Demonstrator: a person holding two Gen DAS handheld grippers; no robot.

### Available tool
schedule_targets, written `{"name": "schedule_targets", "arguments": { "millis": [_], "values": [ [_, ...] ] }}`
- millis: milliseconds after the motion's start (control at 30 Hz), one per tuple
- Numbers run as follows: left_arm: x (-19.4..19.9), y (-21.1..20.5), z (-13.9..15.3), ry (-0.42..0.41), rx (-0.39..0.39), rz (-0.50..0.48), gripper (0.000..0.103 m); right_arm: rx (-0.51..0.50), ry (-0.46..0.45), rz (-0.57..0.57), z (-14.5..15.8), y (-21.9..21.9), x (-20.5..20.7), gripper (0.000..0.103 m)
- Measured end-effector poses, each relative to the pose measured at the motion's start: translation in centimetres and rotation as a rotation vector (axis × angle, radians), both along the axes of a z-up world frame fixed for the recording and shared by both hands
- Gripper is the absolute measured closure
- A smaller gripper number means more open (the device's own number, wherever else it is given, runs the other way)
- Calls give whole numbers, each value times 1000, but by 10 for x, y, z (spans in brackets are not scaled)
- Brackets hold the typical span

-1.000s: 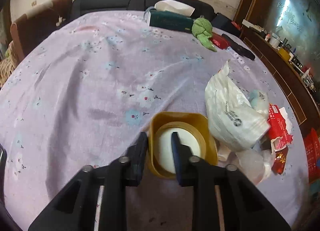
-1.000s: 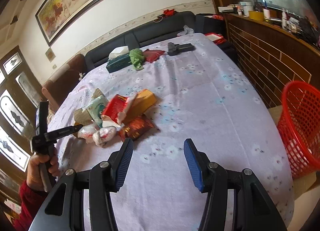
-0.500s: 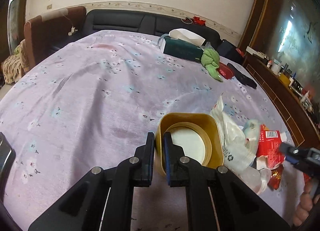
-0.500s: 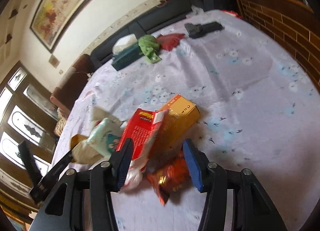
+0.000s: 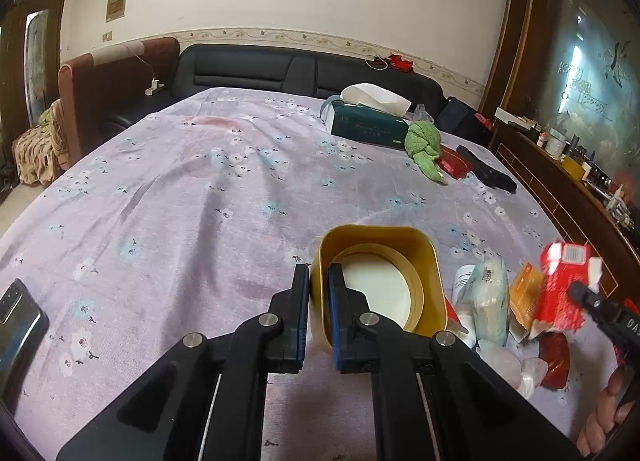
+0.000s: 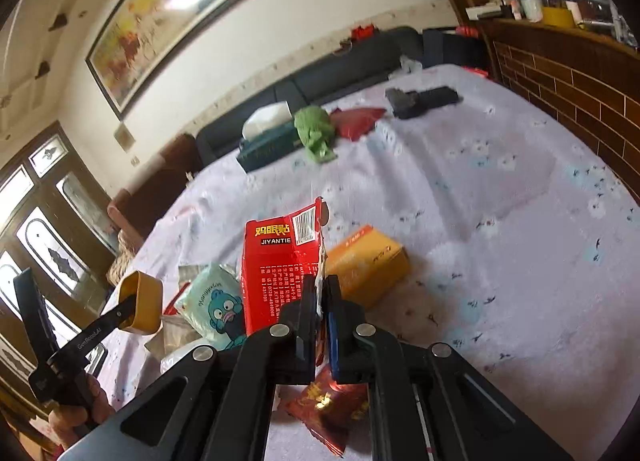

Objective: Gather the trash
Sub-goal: 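Close the left gripper on the yellow lid rim while the right grasps the red carton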

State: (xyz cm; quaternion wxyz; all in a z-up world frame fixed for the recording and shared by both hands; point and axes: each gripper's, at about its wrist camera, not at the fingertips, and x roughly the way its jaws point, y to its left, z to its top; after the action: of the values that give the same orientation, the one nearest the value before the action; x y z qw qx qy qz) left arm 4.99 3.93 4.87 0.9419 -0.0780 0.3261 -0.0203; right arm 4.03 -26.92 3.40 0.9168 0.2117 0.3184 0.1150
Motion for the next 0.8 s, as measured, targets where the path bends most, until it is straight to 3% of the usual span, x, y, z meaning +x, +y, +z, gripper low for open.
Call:
{"name": "schedule_targets", "arguments": {
  "millis": [100, 433, 800],
  "values": [
    [-2, -3, 2, -17, 20, 1, 94, -20, -58, -14, 8, -3, -8, 99],
    [-11, -7, 11, -91, 70, 24, 94, -49, -127, 15, 17, 4, -17, 98],
    [-10, -13, 9, -95, 124, 28, 94, -69, -132, 14, 17, 6, -14, 98]
  ]
}}
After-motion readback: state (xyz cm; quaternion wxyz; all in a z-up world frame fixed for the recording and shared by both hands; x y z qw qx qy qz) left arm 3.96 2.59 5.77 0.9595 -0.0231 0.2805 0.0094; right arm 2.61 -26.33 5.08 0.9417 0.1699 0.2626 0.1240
